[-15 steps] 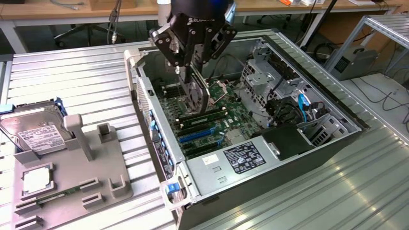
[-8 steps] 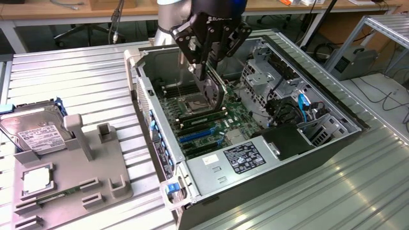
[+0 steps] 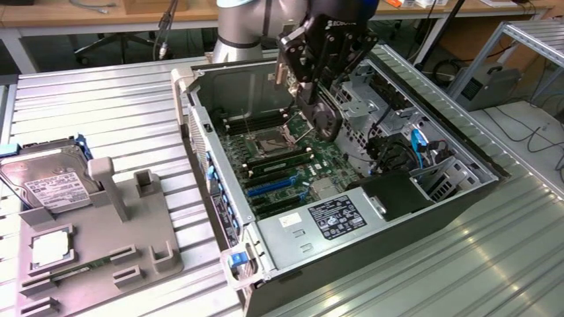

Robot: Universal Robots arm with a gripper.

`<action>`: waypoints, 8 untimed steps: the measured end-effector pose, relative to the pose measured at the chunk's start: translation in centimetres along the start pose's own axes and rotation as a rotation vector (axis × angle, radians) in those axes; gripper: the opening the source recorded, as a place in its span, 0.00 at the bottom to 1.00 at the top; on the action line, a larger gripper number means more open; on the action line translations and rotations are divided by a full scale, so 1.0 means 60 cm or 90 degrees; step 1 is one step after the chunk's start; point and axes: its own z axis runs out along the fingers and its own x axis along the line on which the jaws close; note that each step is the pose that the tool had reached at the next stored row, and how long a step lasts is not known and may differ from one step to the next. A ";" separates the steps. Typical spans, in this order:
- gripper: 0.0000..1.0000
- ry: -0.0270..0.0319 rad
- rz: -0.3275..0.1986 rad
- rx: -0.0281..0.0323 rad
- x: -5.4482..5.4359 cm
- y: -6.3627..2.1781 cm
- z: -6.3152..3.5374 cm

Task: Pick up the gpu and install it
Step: 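Pick up the gpu and move the gpu toward the slot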

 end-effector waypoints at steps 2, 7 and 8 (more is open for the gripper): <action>0.27 0.0000 0.000 0.0000 -0.017 0.000 0.000; 0.27 0.0000 0.000 0.0000 -0.068 0.000 0.002; 0.27 0.0000 0.000 0.0000 -0.075 0.000 0.002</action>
